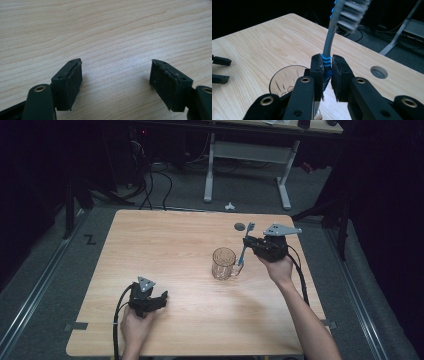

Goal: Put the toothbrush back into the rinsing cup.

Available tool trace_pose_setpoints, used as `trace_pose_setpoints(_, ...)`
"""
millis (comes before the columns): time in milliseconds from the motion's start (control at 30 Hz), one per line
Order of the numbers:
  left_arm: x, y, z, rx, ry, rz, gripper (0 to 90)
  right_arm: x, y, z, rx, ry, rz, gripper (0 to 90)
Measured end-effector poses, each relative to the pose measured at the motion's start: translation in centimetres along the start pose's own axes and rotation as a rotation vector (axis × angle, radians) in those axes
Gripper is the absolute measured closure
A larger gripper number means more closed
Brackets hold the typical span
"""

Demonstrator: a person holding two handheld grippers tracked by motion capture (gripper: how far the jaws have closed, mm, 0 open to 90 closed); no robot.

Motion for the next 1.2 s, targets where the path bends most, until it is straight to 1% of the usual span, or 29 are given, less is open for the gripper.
trace_pose_setpoints(133,0.0,0.0,0.0,0.0,0.0,0.0,26.7,-0.3,0.3,0.0,-0.003,0.011,0.003,80.0)
trace_pose_setpoints(333,0.0,0.0,0.0,-0.001,0.001,0.0,26.7,-0.7,0.5,0.1,-0.004,0.003,0.0,80.0)
trace_pose_setpoints(700,0.0,0.0,0.0,0.0,0.0,0.0,26.7,-1.5,0.3,-0.2,0.0,0.002,-0.002,80.1)
trace_pose_setpoints(867,0.0,0.0,0.0,0.0,0.0,0.0,26.7,-1.8,0.0,-0.3,-0.009,0.017,-0.009,80.0)
trace_pose_setpoints(1033,0.0,0.0,0.0,0.0,0.0,0.0,26.7,-1.9,-0.5,-0.8,-0.026,0.052,-0.027,80.0)
trace_pose_setpoints(1200,0.0,0.0,0.0,-0.001,0.0,0.0,26.7,-2.1,-1.0,-1.0,-0.033,0.064,-0.04,80.1)
Point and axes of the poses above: each handheld gripper's, and its own axes: y roughly backward along the jaws, x roughly out of its top, z roughly to its right, the point moved 3 cm from there along -y, roughly forward along the jaws, and after that the axes turned 3 degrees about -z, right-handed, at the moved point
